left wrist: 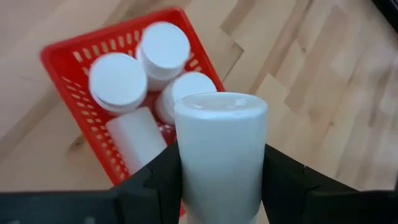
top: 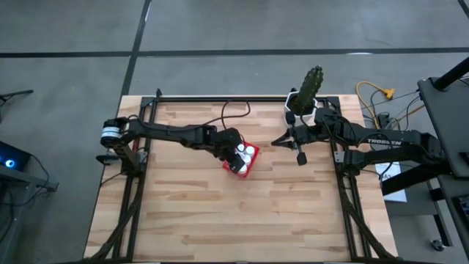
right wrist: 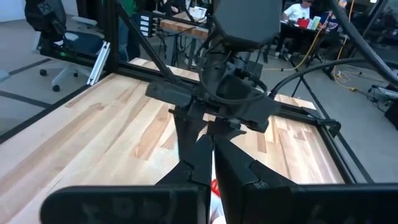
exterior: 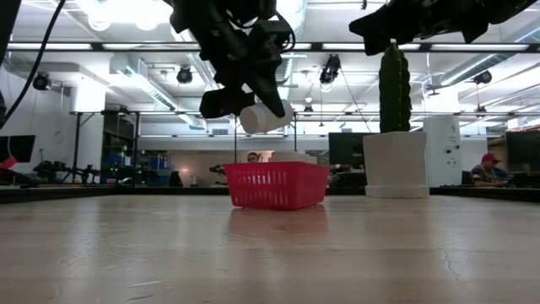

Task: Pick and place pill bottles into a basket
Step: Put the pill bottle into the red bin

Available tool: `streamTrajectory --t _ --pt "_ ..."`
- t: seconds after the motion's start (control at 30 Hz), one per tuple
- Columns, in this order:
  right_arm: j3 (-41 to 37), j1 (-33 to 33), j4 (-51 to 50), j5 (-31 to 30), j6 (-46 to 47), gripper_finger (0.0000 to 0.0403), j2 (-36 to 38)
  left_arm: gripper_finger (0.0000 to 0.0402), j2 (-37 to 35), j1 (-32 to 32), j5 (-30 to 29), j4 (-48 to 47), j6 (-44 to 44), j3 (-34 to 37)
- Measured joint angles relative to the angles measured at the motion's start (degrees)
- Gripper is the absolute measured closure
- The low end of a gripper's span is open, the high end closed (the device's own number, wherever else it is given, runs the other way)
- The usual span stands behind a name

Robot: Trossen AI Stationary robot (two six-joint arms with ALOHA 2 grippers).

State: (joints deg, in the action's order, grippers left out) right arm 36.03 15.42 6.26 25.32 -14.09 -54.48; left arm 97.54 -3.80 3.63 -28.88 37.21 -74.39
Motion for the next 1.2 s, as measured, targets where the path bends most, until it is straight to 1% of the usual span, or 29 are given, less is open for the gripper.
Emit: streamTrajectory --t 0.07,0.33,0.57,0.87,1.03,1.2 --pt "0.02 -0.02 -0.01 0.00 0.07 0.0394 0.00 0.0252 0.00 -0.21 -0.90 0.06 0.12 0.00" --pt "0.04 -0.02 -0.02 0.00 0.15 0.0394 0.00 0.0253 1.16 -0.72 -0.95 0.89 1.92 1.01" --pt "0.04 -0.02 -0.01 0.01 0.32 0.0394 -0.01 0.0253 1.33 -0.71 -0.86 3.16 4.39 4.03" --pt "0.07 -0.02 -0.02 0.02 0.55 0.0394 -0.02 0.0253 1.39 -0.71 -0.84 4.46 4.41 4.13" --pt "0.07 -0.02 0.00 0.04 0.61 0.0394 -0.02 0.0253 2.98 -0.74 -0.73 4.35 4.42 4.20" --pt "0.07 -0.02 -0.01 0.04 0.59 0.0394 -0.02 0.0233 3.65 -0.74 -0.12 4.43 4.43 4.22"
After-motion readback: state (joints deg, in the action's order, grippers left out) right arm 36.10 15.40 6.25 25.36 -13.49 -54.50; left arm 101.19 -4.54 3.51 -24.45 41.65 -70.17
